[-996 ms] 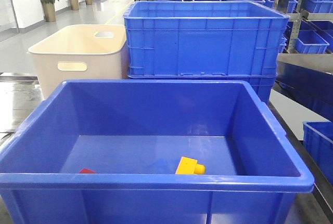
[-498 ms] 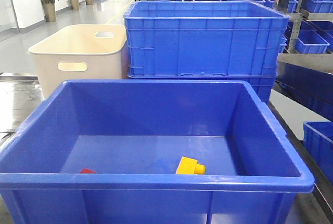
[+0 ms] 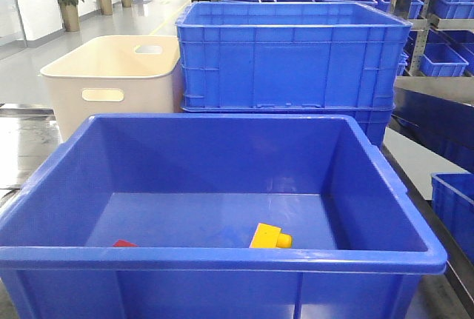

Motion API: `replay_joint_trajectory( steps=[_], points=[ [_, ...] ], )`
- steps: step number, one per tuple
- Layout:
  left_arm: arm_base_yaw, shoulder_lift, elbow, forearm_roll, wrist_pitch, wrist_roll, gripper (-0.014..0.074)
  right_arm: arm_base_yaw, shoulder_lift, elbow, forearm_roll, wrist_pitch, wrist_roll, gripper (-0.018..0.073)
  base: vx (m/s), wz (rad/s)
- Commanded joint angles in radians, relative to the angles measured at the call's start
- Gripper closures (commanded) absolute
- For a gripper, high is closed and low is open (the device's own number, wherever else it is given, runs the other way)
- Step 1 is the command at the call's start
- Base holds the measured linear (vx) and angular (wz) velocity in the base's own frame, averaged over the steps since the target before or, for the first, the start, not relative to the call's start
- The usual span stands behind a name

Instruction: Pick red and yellow blocks into blue bin

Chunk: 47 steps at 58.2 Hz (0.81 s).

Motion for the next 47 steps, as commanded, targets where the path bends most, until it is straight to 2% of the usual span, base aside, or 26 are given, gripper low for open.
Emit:
replay_joint_trajectory(
  steps=[1, 10, 30, 41, 47],
  points=[
    [0.012, -0.019, -0.016, -0.016, -0.077, -0.021, 0.0591, 0.0, 0.002, -0.03, 0.002, -0.065, -0.003, 0.0569, 0.0, 0.0],
    [0.034, -0.019, -0.016, -0.013, -0.067, -0.106, 0.0591, 0.0, 0.002, -0.03, 0.002, -0.065, -0.003, 0.0569, 0.0, 0.0],
    [0.04, -0.019, -0.016, -0.012, -0.129, -0.106, 0.0591, 0.0, 0.002, -0.03, 0.002, -0.065, -0.003, 0.0569, 0.0, 0.0],
    [0.041, -0.019, -0.016, -0.013, -0.125, -0.106, 0.0591, 0.0, 0.002, -0.03, 0.002, -0.065, -0.003, 0.0569, 0.0, 0.0],
    [0.071, -0.019, -0.016, -0.013, -0.125, -0.106, 0.0591, 0.0, 0.002, -0.03, 0.002, -0.065, -0.003, 0.0569, 0.0, 0.0]
  ],
)
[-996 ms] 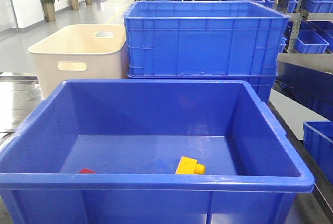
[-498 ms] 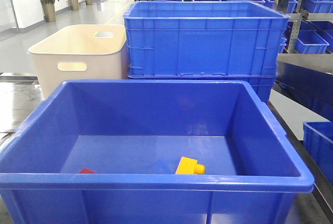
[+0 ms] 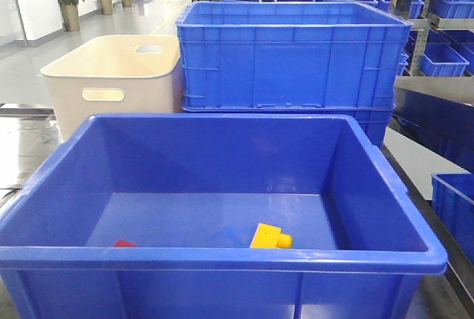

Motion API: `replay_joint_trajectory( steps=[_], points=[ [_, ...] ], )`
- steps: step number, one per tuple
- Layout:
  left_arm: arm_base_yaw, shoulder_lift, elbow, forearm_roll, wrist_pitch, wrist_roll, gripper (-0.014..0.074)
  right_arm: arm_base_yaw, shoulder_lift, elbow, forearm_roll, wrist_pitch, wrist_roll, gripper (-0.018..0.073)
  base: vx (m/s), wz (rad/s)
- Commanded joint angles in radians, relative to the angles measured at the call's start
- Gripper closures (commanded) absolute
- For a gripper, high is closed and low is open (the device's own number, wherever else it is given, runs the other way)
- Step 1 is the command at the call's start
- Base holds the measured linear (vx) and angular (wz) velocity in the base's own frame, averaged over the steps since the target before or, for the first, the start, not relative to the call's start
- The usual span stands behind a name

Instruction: Pick red and yellow blocks into blue bin

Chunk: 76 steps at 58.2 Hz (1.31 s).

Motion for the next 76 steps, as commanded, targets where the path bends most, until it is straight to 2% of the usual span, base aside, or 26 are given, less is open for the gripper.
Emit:
replay_joint_trajectory(
  steps=[1, 7, 76],
  points=[
    [0.027, -0.019, -0.016, -0.013, -0.087, -0.009, 0.0591, 0.0, 0.002, -0.03, 0.002, -0.067, -0.003, 0.0569, 0.0, 0.0],
    [0.046, -0.019, -0.016, -0.013, -0.087, -0.009, 0.0591, 0.0, 0.002, -0.03, 0.002, -0.067, -0.003, 0.0569, 0.0, 0.0],
    [0.044, -0.017, -0.017, -0.013, -0.087, -0.009, 0.0591, -0.016, -0.028, -0.015, 0.003, -0.083, -0.004, 0.0569, 0.0, 0.0]
  ],
)
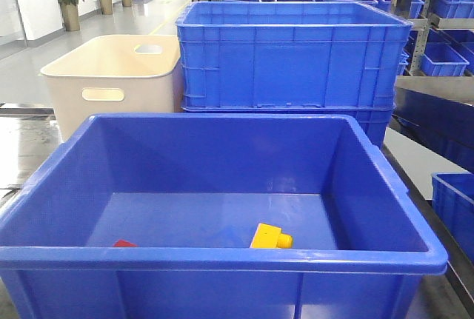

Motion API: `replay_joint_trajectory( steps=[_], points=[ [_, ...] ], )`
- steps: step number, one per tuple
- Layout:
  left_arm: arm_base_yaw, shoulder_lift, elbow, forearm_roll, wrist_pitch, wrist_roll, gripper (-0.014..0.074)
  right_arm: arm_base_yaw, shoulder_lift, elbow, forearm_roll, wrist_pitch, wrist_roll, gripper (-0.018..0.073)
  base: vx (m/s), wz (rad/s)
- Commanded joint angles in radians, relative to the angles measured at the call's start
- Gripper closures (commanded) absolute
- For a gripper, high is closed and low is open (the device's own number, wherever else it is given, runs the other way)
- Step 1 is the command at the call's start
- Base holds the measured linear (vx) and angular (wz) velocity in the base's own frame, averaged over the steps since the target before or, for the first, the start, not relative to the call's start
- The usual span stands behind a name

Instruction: Pick red and yellow blocks into blue bin

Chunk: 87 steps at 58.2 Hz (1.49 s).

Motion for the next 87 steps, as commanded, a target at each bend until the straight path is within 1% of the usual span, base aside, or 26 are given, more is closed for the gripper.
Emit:
replay_joint_trajectory(
  steps=[1, 4, 10, 19, 27, 32, 36, 45, 71, 77, 80, 82, 87],
  points=[
    [0.001, -0.017, -0.017, -0.013, -0.087, -0.009, 0.0591, -0.023, -0.025, -0.012, 0.002, -0.087, -0.004, 0.0569, 0.0, 0.0],
    [0.001, -0.017, -0.017, -0.013, -0.087, -0.009, 0.0591, -0.051, -0.048, 0.012, -0.007, -0.121, -0.007, 0.0569, 0.0, 0.0],
    [0.001, -0.017, -0.017, -0.013, -0.087, -0.009, 0.0591, -0.14, -0.116, 0.101, -0.007, -0.247, -0.008, 0.0569, 0.0, 0.0],
    [0.001, -0.017, -0.017, -0.013, -0.087, -0.009, 0.0591, -0.293, -0.26, 0.306, -0.003, -0.504, -0.028, 0.0569, 0.0, 0.0],
    [0.001, -0.017, -0.017, -0.013, -0.087, -0.009, 0.0591, -0.387, -0.381, 0.459, -0.001, -0.659, -0.027, 0.0569, 0.0, 0.0],
    [0.001, -0.017, -0.017, -0.013, -0.087, -0.009, 0.0591, -0.422, -0.435, 0.526, -0.001, -0.726, -0.027, 0.0569, 0.0, 0.0],
    [0.001, -0.017, -0.017, -0.013, -0.087, -0.009, 0.0591, -0.431, -0.474, 0.571, -0.001, -0.771, -0.027, 0.0569, 0.0, 0.0],
    [0.001, -0.017, -0.017, -0.013, -0.087, -0.009, 0.0591, -0.431, -0.534, 0.628, -0.001, -0.793, -0.026, 0.0569, 0.0, 0.0],
    [0.001, -0.017, -0.017, -0.013, -0.087, -0.009, 0.059, -0.428, -0.528, 0.629, 0.003, -0.785, -0.026, 0.0569, 0.0, 0.0],
    [0.001, -0.017, -0.017, -0.013, -0.087, -0.009, 0.059, -0.428, -0.533, 0.629, 0.004, -0.784, 0.003, 0.0569, 0.0, 0.0],
    [0.001, -0.017, -0.017, -0.013, -0.087, -0.009, 0.059, -0.428, -0.533, 0.629, -0.01, -0.785, 0.032, 0.0569, 0.0, 0.0],
    [0.001, -0.017, -0.017, -0.013, -0.087, -0.009, 0.059, -0.428, -0.533, 0.629, -0.038, -0.785, 0.056, 0.0569, 0.0, 0.0],
    [0.001, -0.017, -0.017, -0.013, -0.087, -0.009, 0.059, -0.428, -0.533, 0.629, -0.164, -0.786, 0.168, 0.0569, 0.0, 0.0]
  ],
)
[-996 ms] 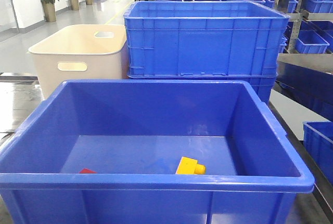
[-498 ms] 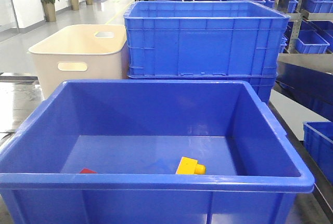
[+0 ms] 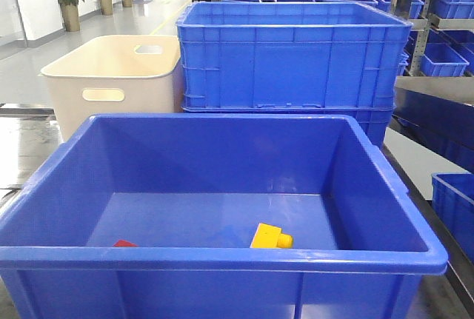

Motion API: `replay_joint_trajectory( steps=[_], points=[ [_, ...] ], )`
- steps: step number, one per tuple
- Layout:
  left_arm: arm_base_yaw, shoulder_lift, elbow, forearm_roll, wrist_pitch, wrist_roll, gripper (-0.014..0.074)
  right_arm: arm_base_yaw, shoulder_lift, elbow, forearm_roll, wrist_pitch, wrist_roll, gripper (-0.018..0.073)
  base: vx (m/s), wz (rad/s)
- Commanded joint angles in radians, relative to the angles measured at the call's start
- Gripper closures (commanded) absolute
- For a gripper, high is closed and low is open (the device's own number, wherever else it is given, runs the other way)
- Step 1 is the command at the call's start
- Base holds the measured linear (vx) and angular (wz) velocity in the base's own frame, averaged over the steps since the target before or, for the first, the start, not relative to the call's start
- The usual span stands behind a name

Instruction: Pick red and yellow blocks into blue bin

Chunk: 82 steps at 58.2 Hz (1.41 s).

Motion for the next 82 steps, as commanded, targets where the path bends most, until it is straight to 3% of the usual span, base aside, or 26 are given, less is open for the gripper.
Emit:
replay_joint_trajectory(
  steps=[1, 8, 37, 82],
  points=[
    [0.001, -0.017, -0.017, -0.013, -0.085, -0.008, 0.059, -0.003, -0.013, 0.007, -0.121, -0.091, 0.108, 0.0569, 0.0, 0.0],
    [0.001, -0.017, -0.017, -0.013, -0.085, -0.008, 0.059, -0.003, -0.013, 0.007, -0.221, -0.101, 0.223, 0.0569, 0.0, 0.0],
    [0.001, -0.017, -0.017, -0.013, -0.085, -0.008, 0.059, -0.003, -0.013, 0.007, -0.202, -0.161, 0.14, 0.0569, 0.0, 0.0],
    [0.001, -0.017, -0.017, -0.013, -0.085, -0.008, 0.059, -0.003, -0.011, 0.007, -0.202, -0.156, 0.148, 0.0569, 0.0, 0.0]
  ],
)
